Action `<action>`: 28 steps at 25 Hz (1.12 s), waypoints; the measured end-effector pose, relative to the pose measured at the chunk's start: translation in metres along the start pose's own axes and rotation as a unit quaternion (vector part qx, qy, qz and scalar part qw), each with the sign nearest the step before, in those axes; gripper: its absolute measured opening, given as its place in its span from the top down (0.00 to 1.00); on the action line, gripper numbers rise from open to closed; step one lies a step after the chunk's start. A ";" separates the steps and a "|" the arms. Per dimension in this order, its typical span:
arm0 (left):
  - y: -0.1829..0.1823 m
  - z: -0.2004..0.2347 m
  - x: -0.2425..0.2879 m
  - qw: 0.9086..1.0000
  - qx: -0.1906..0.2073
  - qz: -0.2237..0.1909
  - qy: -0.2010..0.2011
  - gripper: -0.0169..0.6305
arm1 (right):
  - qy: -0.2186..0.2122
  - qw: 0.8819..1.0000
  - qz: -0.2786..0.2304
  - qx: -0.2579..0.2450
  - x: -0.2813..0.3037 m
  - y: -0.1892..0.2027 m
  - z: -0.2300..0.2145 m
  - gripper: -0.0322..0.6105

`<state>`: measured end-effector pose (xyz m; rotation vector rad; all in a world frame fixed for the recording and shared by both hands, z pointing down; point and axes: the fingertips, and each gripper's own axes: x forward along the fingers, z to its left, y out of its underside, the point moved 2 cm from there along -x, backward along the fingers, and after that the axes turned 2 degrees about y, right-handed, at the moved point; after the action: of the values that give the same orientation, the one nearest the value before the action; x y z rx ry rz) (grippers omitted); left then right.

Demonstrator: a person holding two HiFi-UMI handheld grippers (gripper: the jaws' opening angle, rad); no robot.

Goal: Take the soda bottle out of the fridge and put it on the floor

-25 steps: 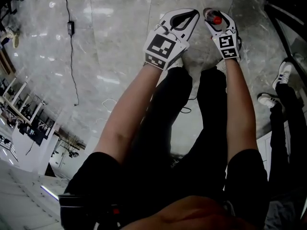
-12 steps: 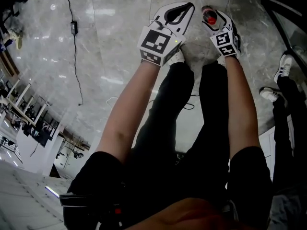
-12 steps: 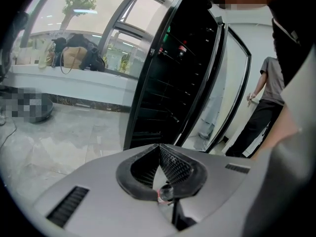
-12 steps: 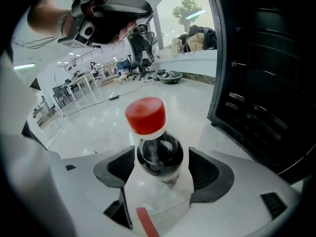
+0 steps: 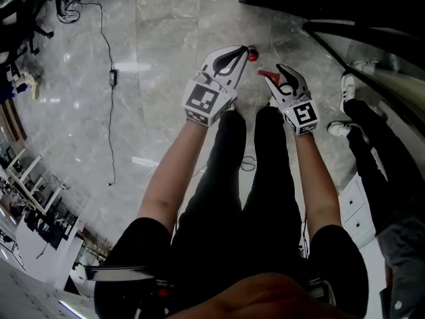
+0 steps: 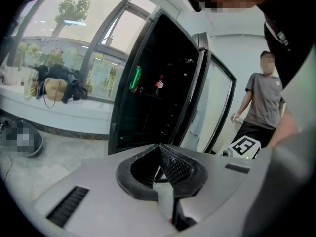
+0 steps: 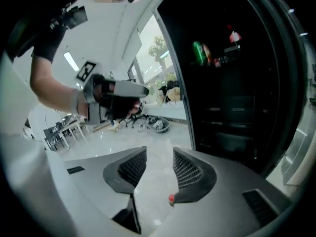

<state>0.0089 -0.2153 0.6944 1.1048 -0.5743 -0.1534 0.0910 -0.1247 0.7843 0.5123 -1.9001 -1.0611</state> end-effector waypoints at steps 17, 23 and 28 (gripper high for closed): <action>-0.320 -0.158 -0.166 0.988 0.109 -0.068 0.083 0.97 | -0.011 0.984 -0.164 -0.074 -0.223 -0.405 0.120 0.93; -0.386 -0.196 -0.195 0.980 0.132 -0.109 0.097 0.97 | -0.030 0.970 -0.225 -0.090 -0.266 -0.477 0.158 0.93; -0.411 -0.221 -0.220 0.979 0.115 -0.137 0.102 0.97 | -0.044 0.965 -0.242 -0.095 -0.299 -0.501 0.184 0.93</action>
<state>0.0019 -0.1387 0.1843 1.4045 -0.2588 -0.2129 0.0657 -0.1082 0.1731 0.8561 -1.7640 -1.5866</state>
